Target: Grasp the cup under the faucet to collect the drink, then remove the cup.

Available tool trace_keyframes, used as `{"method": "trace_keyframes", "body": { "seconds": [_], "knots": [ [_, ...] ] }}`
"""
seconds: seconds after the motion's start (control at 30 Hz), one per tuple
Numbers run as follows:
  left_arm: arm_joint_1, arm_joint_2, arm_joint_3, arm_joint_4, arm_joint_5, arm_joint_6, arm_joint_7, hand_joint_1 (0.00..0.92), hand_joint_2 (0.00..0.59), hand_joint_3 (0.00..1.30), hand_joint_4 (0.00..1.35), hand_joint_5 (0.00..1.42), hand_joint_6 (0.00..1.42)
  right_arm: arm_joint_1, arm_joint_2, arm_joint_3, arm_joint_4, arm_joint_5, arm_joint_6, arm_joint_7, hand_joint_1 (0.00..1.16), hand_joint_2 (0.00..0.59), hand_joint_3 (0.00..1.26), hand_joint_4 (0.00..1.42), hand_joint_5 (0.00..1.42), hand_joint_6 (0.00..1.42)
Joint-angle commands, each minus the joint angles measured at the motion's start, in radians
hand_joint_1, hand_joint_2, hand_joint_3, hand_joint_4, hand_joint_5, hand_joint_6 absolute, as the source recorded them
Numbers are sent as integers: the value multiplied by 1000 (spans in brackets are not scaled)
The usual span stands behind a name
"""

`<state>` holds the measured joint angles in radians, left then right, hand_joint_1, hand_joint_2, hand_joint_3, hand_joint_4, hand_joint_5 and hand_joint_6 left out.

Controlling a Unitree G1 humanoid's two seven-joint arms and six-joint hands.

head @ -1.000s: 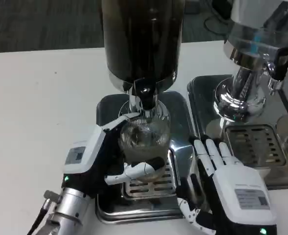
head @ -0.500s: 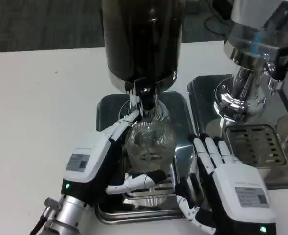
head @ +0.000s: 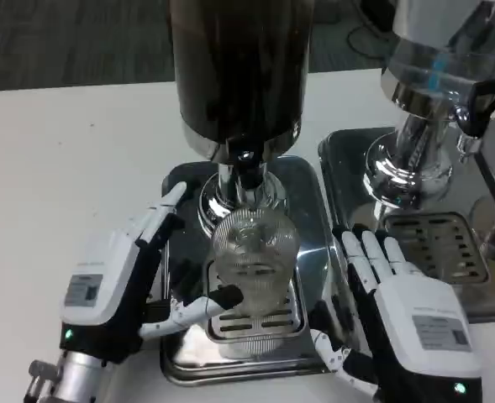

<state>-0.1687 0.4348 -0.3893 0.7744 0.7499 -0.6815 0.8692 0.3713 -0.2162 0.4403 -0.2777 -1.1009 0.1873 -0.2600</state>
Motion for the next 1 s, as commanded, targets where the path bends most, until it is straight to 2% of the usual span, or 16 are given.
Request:
{"method": "trace_keyframes", "body": {
  "seconds": [0.03, 0.07, 0.13, 0.23, 0.43, 0.53, 0.7, 0.8, 0.87, 1.0],
  "knots": [
    [81, 34, 72, -105, -45, -13, -6, 0, 0, 101, 199, 384, 361, 10, -19, -10, -10, -27, 2, -21, 467, 399, 35, 0, 0, 148],
    [104, 49, 92, -139, -51, -4, -16, 0, 0, 26, 162, 333, 305, 10, -22, -7, -10, -35, 1, -23, 471, 391, 35, 0, 0, 137],
    [159, 91, 134, -216, -52, 32, -57, 0, 6, 1, 13, 181, 156, 10, -35, 4, -7, -71, 3, -32, 478, 369, 35, 0, 0, 121],
    [205, 123, 167, -252, -50, 74, -101, 0, 20, 0, 0, 39, 9, 3, -46, 13, 7, -114, 7, -52, 475, 350, 24, 0, 0, 76],
    [252, 139, 162, -248, -5, 183, -166, 0, 25, 0, 0, 0, 0, -16, -72, 15, 29, -137, -6, -50, 445, 336, 0, 0, 0, 5],
    [278, 132, 149, -277, 21, 224, -182, 0, 28, 0, 0, 0, 0, -27, -112, 31, 63, -191, -21, -106, 435, 330, 0, 0, 0, 0],
    [301, 126, 139, -307, 31, 246, -183, 0, 31, 0, 0, 0, 0, -21, -137, 1, 78, -141, -33, -92, 416, 313, 0, 0, 0, 0],
    [315, 133, 154, -325, 4, 217, -178, 0, 35, 0, 0, 0, 0, -15, -130, -9, 58, -112, -44, -102, 395, 321, 0, 0, 0, 0],
    [324, 138, 173, -338, -35, 164, -175, 0, 46, 0, 0, 0, 0, -15, -122, -14, 50, -87, -49, -98, 392, 321, 0, 0, 0, 0],
    [315, 153, 230, -353, -176, -64, -198, 0, 63, 0, 0, 0, 0, -15, -120, -18, 32, -56, -58, -77, 369, 320, 0, 0, 0, 0]
  ]
}}
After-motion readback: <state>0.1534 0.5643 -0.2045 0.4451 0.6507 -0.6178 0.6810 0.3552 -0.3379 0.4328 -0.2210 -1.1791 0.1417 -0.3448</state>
